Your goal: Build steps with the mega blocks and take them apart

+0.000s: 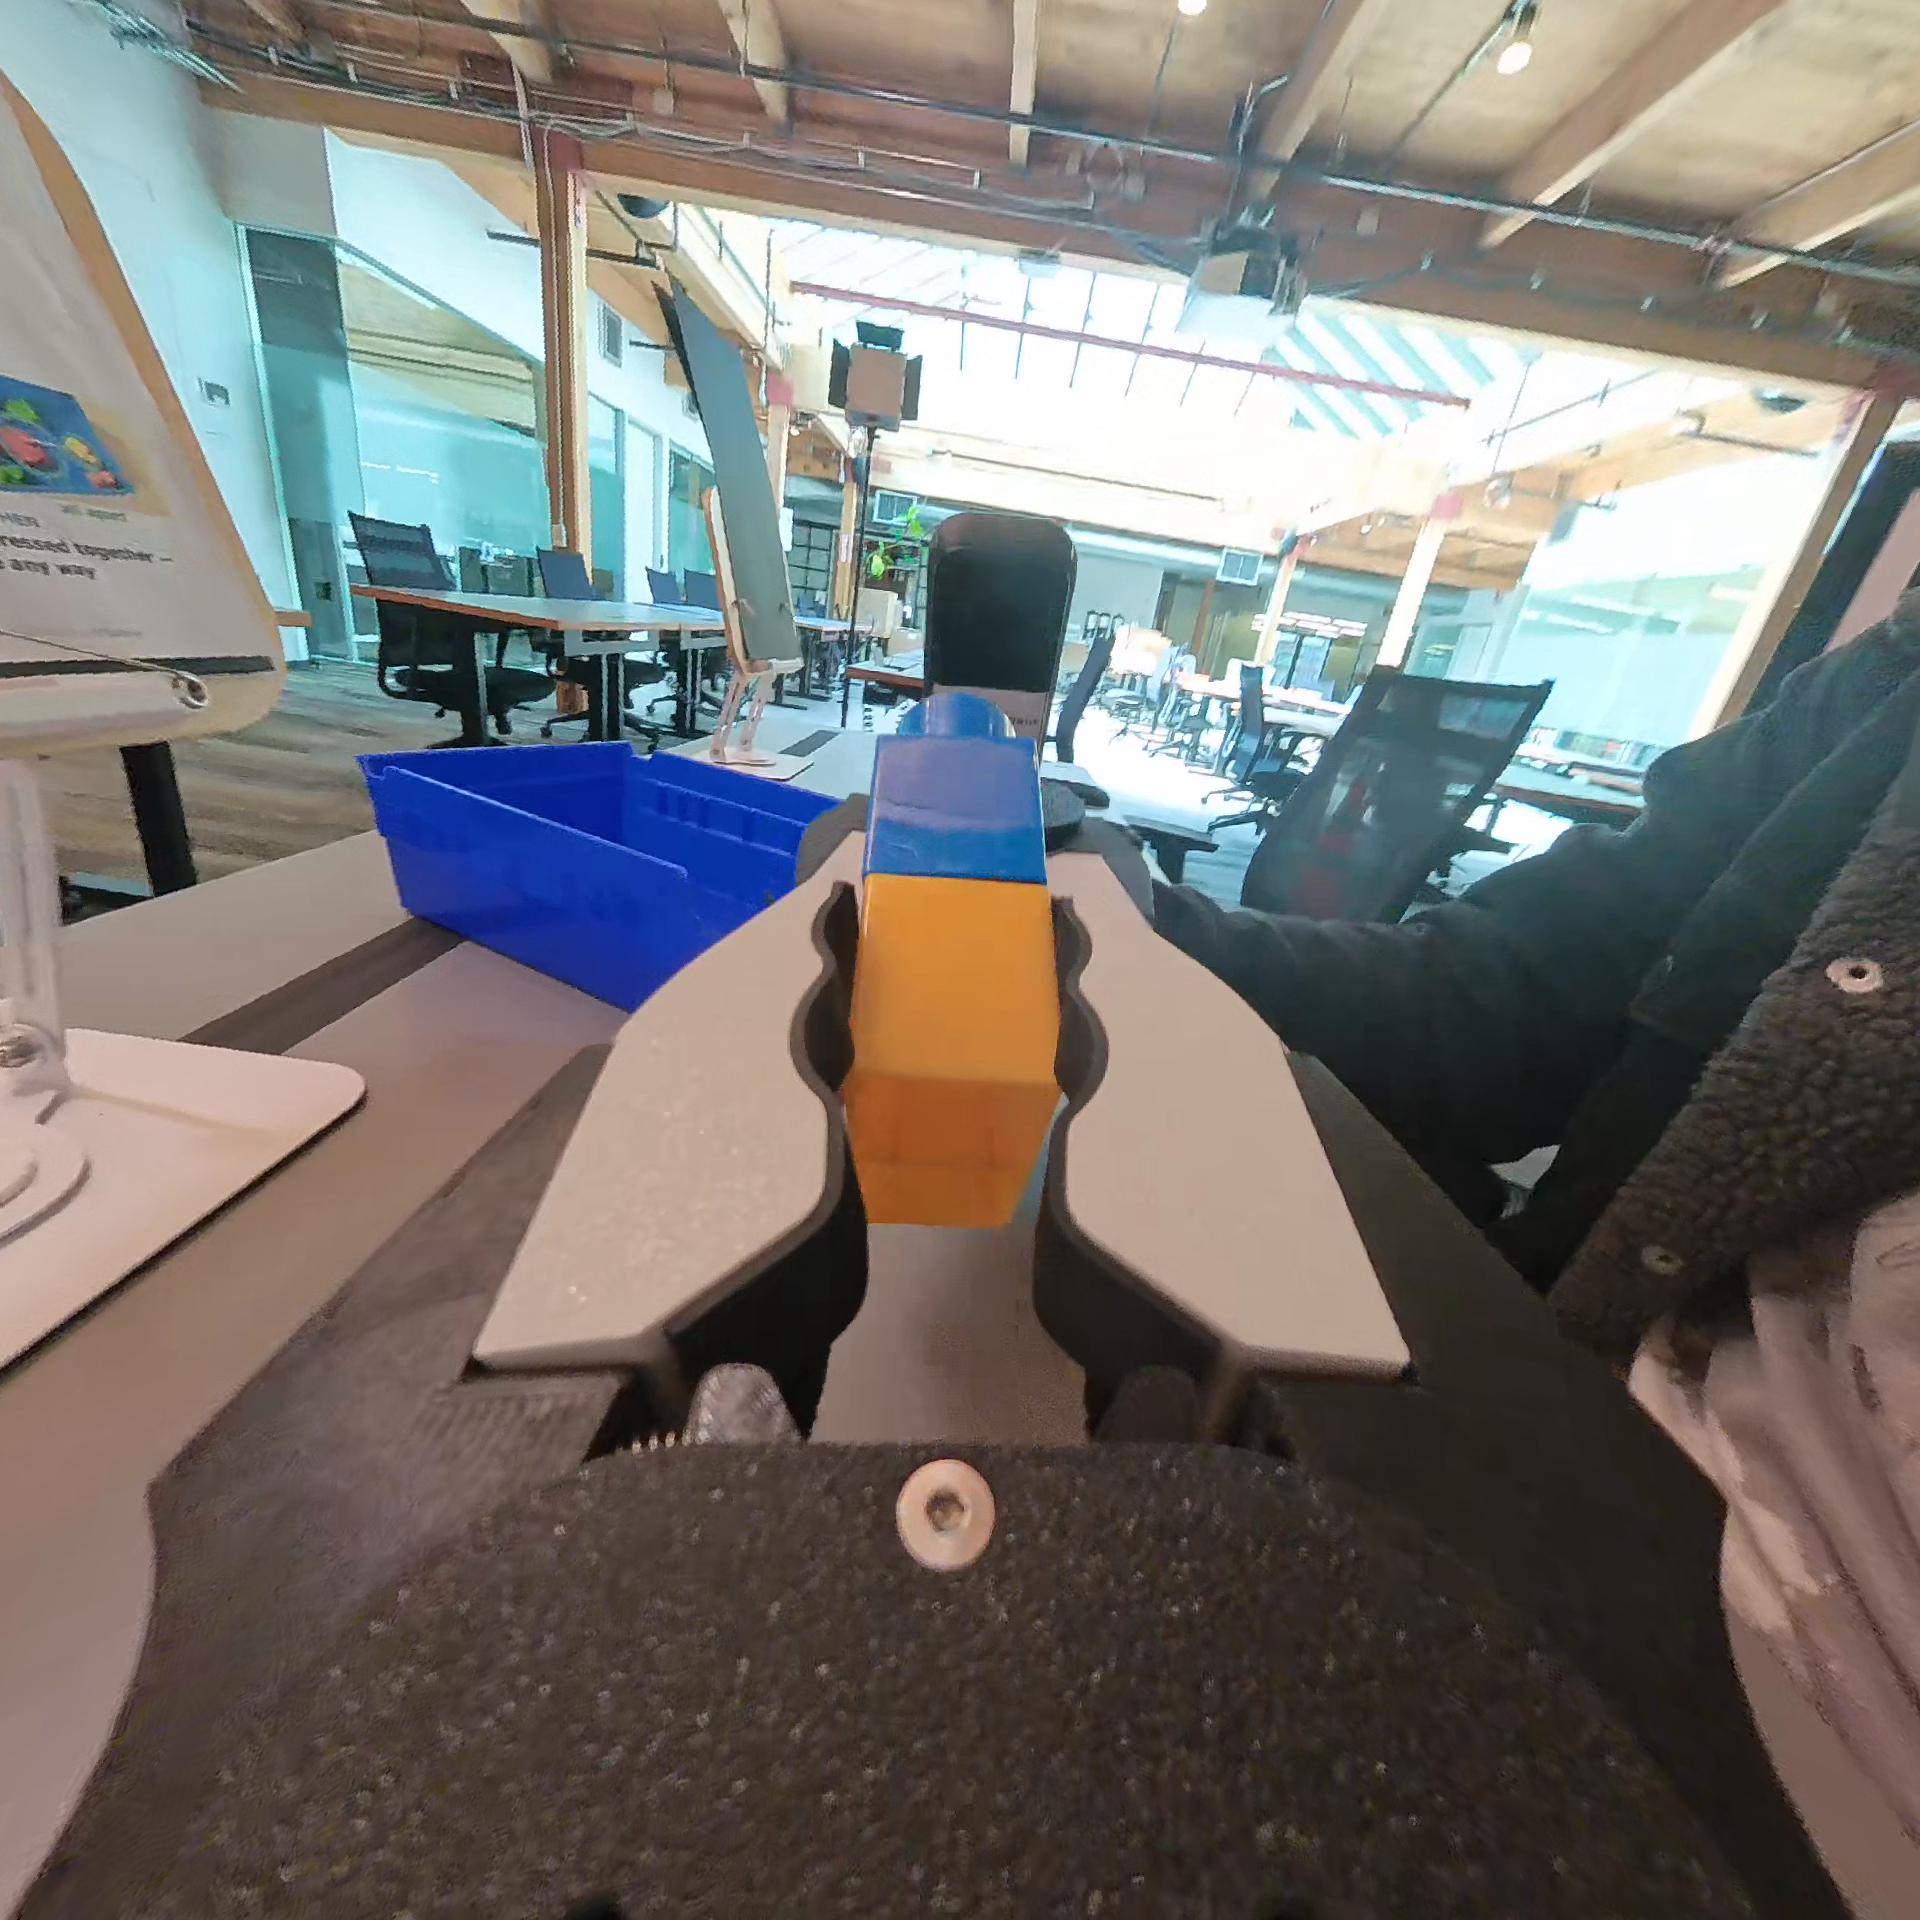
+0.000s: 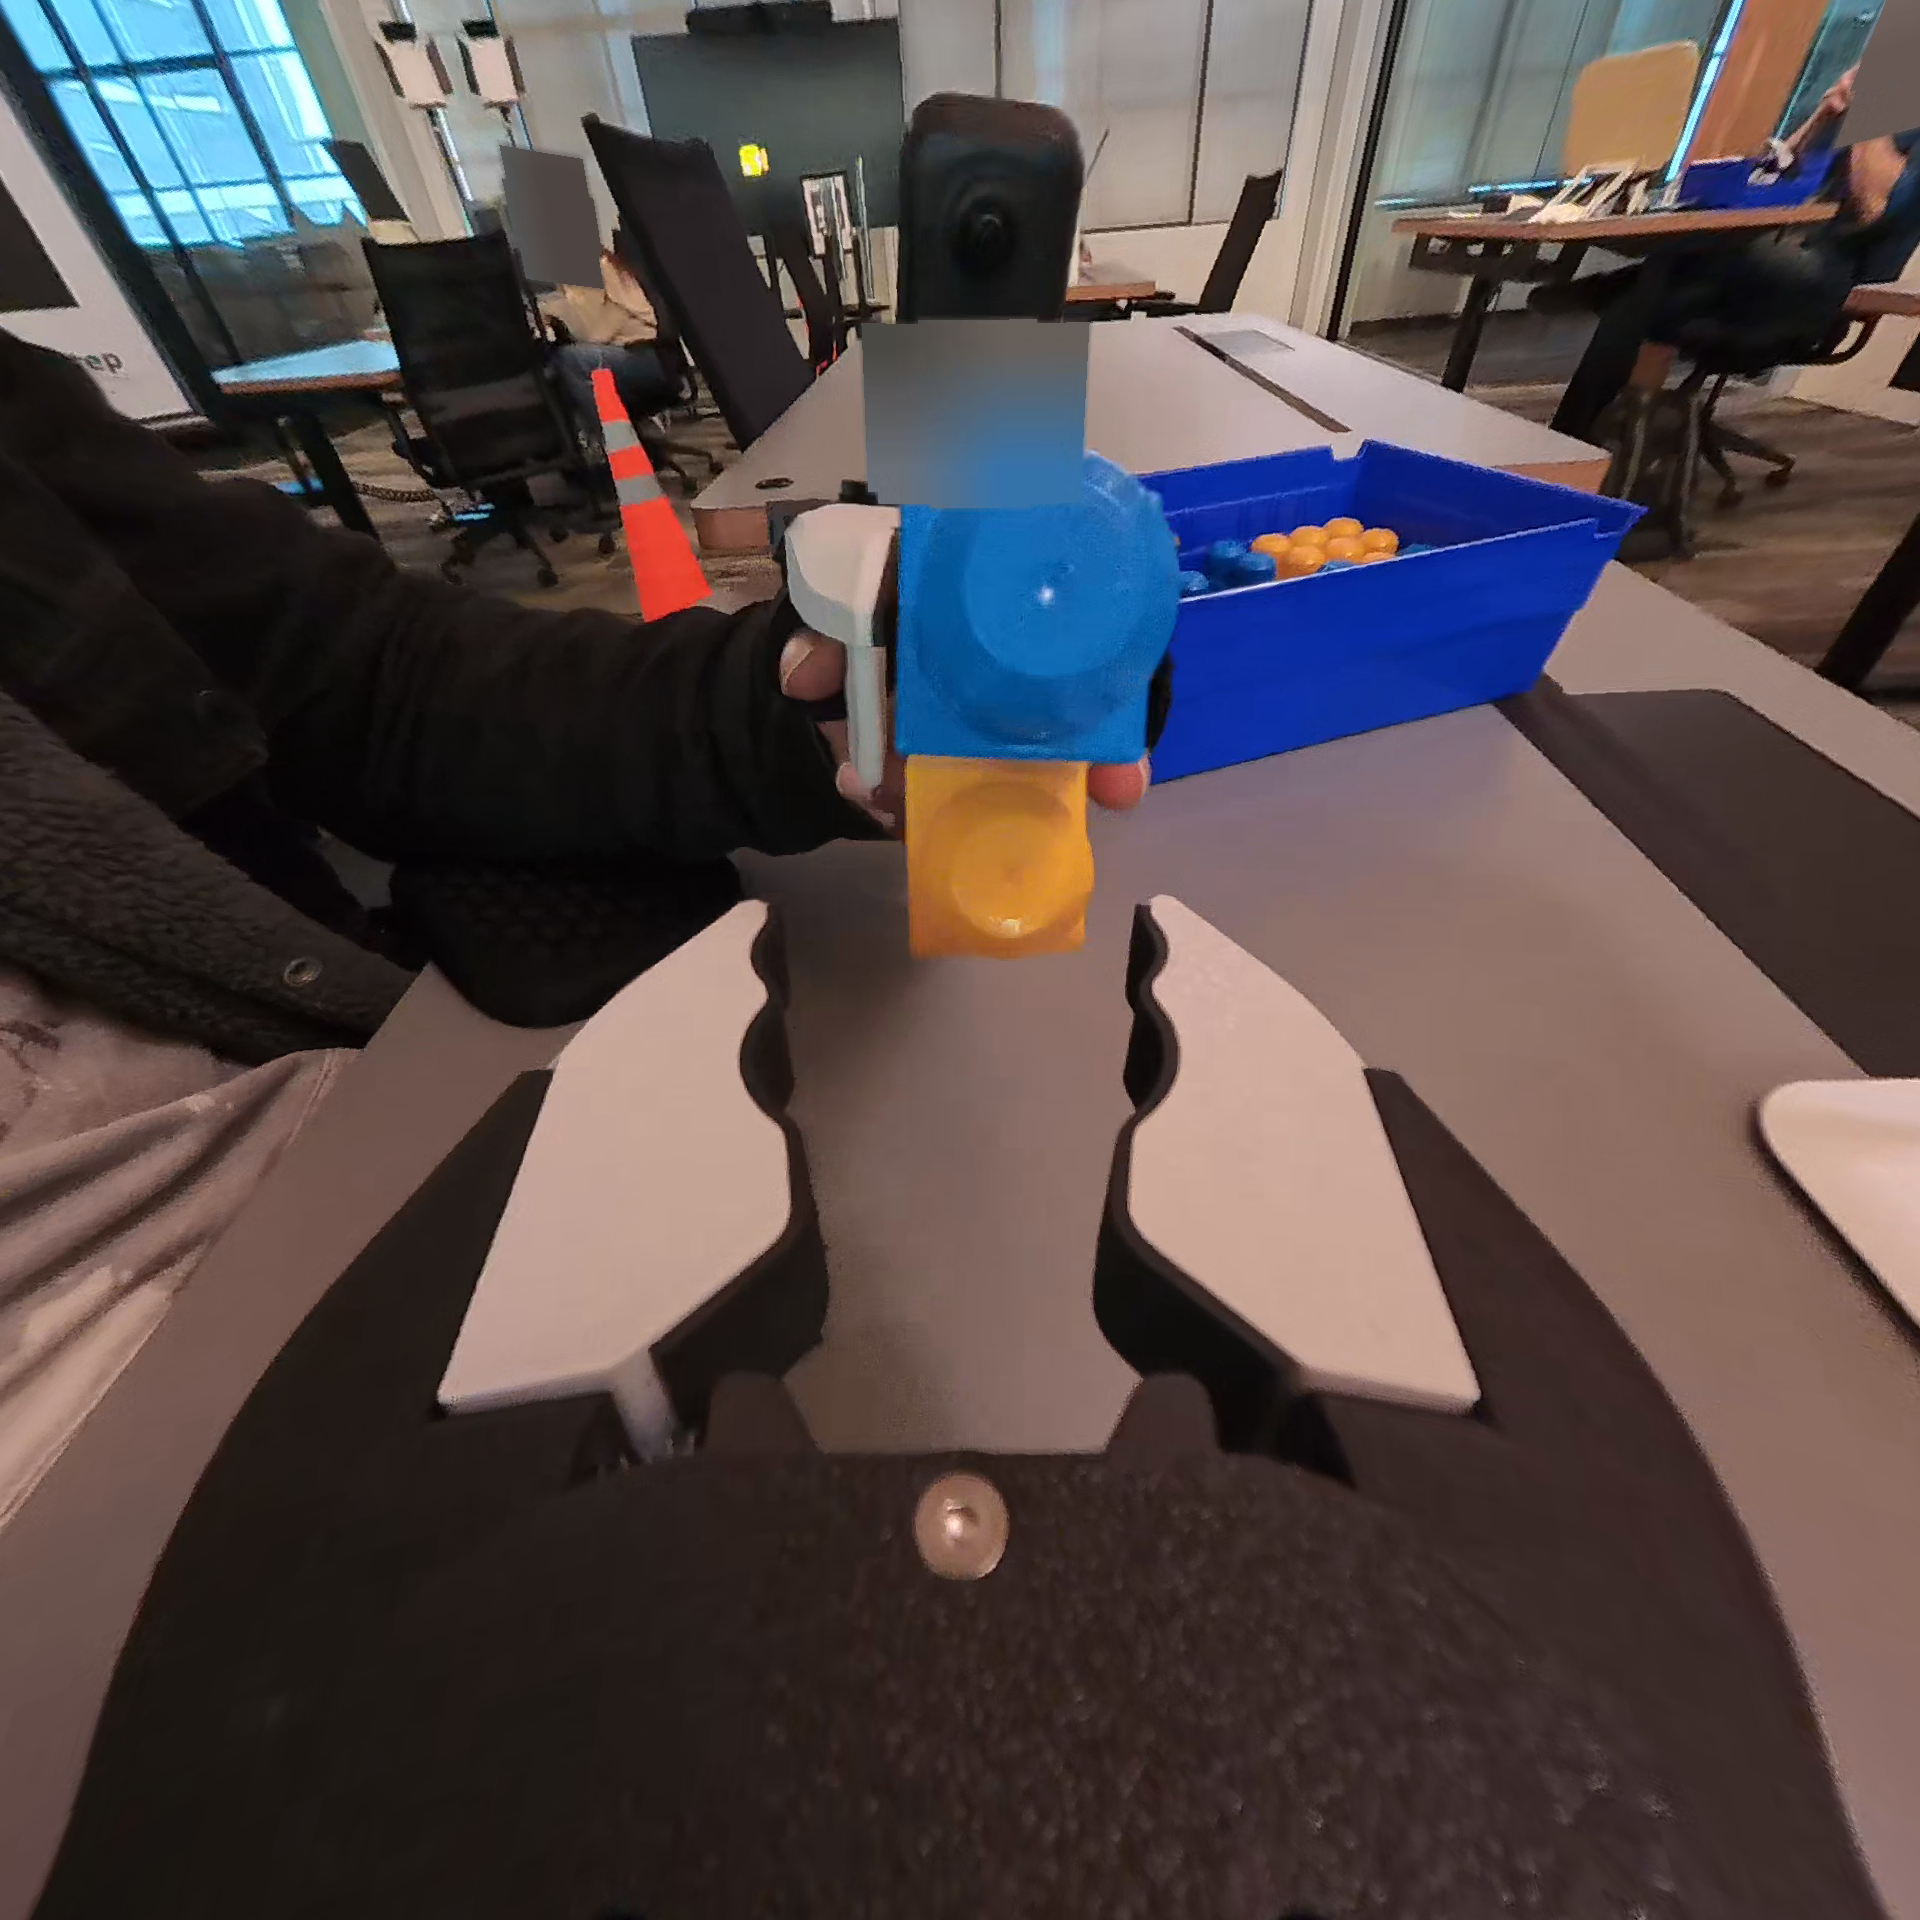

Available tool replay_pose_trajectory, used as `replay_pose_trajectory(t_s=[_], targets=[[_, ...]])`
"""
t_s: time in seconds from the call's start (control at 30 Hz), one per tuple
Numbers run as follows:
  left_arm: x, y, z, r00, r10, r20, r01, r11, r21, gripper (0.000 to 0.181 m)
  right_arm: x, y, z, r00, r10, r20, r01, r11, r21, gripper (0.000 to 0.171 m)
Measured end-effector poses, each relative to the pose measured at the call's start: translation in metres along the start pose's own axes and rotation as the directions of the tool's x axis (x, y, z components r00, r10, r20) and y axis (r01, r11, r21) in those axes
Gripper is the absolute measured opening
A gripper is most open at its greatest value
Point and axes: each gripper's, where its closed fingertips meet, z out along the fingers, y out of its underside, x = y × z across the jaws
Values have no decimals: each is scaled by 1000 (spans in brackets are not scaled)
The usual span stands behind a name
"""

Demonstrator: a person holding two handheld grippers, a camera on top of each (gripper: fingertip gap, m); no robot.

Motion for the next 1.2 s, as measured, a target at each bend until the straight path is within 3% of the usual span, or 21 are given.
replay_pose_trajectory(t_s=[0.1, 0.17, 0.27, 0.4, 0.53, 0.87, 1.03, 1.2], targets=[[2, 5, 4, 1000, -5, -11, 5, 1000, -8, 37, 1, -4, 6, 1000, -5, -14, 5, 999, 32, 55], [4, 5, 5, 1000, -14, -21, 14, 1000, -3, 37, 2, -4, 2, 1000, -22, -22, 23, 1000, 22, 34], [4, 14, 7, 1000, 1, -16, -2, 998, -64, 36, 0, -4, -10, 1000, -26, -16, 26, 999, -23, 33], [-3, 53, 10, 990, 135, 26, -120, 940, -320, 35, 1, 9, -30, 997, -66, -36, 58, 983, -174, 33], [-1, 74, 14, 988, 154, 8, -137, 904, -405, 35, -3, 11, -33, 998, -62, -23, 56, 978, -199, 33], [-3, 67, 11, 986, 167, 20, -145, 907, -396, 36, 0, 4, -31, 996, -78, -45, 70, 986, -152, 34], [-5, 72, 8, 985, 172, 18, -148, 889, -432, 36, 1, -12, -39, 990, -105, -96, 93, 988, -127, 46], [5, 86, 15, 984, 176, -30, -168, 856, -488, 36, -11, -9, -26, 983, -166, -78, 147, 967, -207, 53]])
